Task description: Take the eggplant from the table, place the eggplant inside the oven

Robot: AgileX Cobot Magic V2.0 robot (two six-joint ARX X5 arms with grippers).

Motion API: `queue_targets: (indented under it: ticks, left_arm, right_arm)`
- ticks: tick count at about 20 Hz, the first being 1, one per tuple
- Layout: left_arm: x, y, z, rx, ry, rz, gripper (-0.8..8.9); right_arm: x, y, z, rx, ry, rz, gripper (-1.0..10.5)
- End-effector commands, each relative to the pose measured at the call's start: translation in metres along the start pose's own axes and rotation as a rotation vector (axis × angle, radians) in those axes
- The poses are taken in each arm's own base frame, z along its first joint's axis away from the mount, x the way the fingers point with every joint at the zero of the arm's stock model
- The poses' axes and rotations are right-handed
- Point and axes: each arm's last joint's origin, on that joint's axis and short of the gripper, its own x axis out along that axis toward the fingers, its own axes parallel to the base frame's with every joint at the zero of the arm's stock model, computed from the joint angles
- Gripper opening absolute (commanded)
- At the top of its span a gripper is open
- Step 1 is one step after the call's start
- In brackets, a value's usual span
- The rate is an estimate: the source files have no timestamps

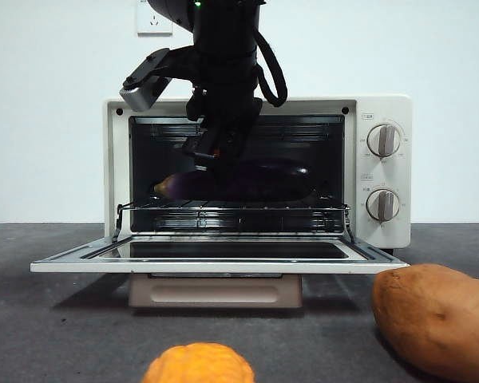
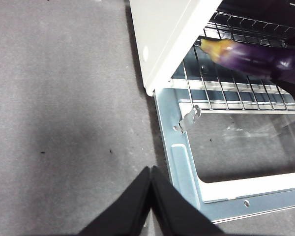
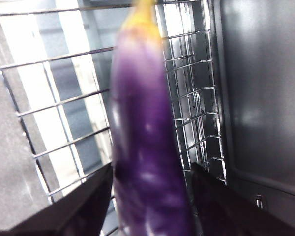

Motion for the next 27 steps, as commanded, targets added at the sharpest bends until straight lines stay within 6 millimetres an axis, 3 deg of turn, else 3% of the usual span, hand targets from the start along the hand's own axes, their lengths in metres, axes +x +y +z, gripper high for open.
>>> queue_targets:
  ticks: [1,15,27]
  left_arm:
    - [0.0,0.0,0.002,-0.004,-0.007,-0.005,0.06]
    - [0.004,0.0,0.002,-0.006,0.007,-0.001,0.06]
    - [0.055,0.014,-0.002,-0.026,0.145,0.027,0.06]
  right_arm:
    - [0.009,0.005,0.002,0.014,0.016,0.016,2.6]
    - [-0.003,0.024,0.014,0.015,-0.005,0.041,2.5]
    - [-0.012,0.035,0.019,0.002,-0.012,0.059,2.5]
